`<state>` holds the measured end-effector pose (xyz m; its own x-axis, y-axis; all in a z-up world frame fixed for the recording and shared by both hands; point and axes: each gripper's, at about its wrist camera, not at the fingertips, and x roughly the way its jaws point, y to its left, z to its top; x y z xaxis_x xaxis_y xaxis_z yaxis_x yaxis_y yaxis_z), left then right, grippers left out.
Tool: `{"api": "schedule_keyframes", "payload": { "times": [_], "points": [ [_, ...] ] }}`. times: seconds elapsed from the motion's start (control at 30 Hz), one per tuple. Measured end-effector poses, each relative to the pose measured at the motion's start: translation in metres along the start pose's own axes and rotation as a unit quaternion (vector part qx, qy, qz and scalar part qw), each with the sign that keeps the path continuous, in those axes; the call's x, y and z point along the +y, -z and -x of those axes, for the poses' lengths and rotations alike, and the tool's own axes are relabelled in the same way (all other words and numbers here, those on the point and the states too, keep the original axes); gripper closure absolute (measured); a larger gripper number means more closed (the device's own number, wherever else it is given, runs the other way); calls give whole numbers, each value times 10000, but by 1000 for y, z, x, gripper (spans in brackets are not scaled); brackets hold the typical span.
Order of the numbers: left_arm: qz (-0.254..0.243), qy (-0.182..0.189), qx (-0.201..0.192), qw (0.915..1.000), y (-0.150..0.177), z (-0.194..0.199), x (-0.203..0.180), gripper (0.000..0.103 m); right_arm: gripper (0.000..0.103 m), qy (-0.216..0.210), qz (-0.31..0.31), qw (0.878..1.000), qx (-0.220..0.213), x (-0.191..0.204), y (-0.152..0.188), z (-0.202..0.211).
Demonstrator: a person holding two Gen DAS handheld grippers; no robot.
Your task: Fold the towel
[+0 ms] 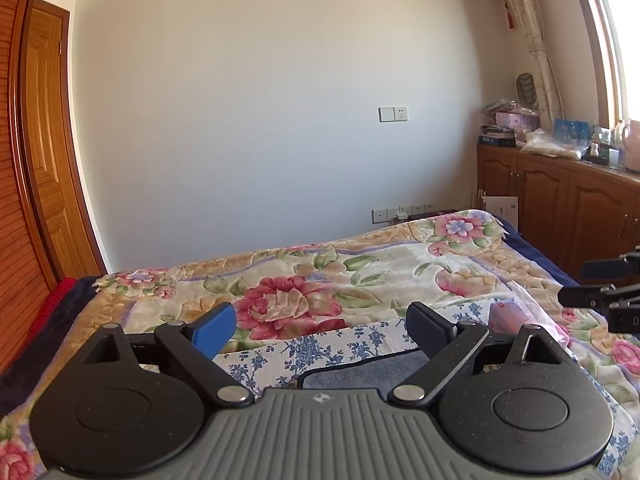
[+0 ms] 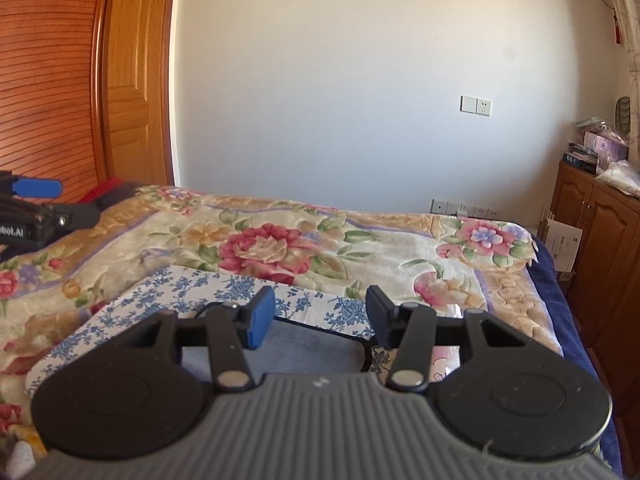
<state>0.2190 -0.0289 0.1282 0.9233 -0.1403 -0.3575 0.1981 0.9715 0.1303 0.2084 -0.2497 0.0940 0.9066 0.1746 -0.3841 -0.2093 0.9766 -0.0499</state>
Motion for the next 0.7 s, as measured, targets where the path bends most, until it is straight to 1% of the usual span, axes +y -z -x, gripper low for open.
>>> {"api": "schedule_keyframes", "payload": {
  "times": [0.07, 0.13, 0.27, 0.33, 0.4, 0.57, 0.63, 0.7],
  "points": [
    [-11, 2, -18, 10000, -1, 8, -1, 9, 48, -7, 1, 10000, -36, 2, -2, 7],
    [-23, 1, -32, 10000, -2, 16, -2, 8, 42, -20, 3, 10000, -79, 5, -3, 13],
    [-129, -7, -41, 9999, -2, 35, -6, 7, 34, -22, 14, 9999, -111, 10, -4, 26],
    [-165, -24, -74, 9998, -1, 45, -8, 2, 23, -29, 18, 9998, -175, 14, -4, 34],
    [-173, -62, -112, 9998, 1, 54, -8, 0, 13, -22, -7, 9997, -253, 16, -3, 41],
    [-28, -7, -70, 10000, 5, 73, -10, 0, 11, -23, -7, 9997, -246, 22, 2, 55],
    [8, -5, -110, 9999, 7, 81, -11, 0, 2, -21, 1, 9996, -272, 24, 5, 61],
    [61, -20, -148, 9999, 9, 89, -12, 0, 0, -34, -15, 9996, -286, 24, 9, 65]
  ]
}}
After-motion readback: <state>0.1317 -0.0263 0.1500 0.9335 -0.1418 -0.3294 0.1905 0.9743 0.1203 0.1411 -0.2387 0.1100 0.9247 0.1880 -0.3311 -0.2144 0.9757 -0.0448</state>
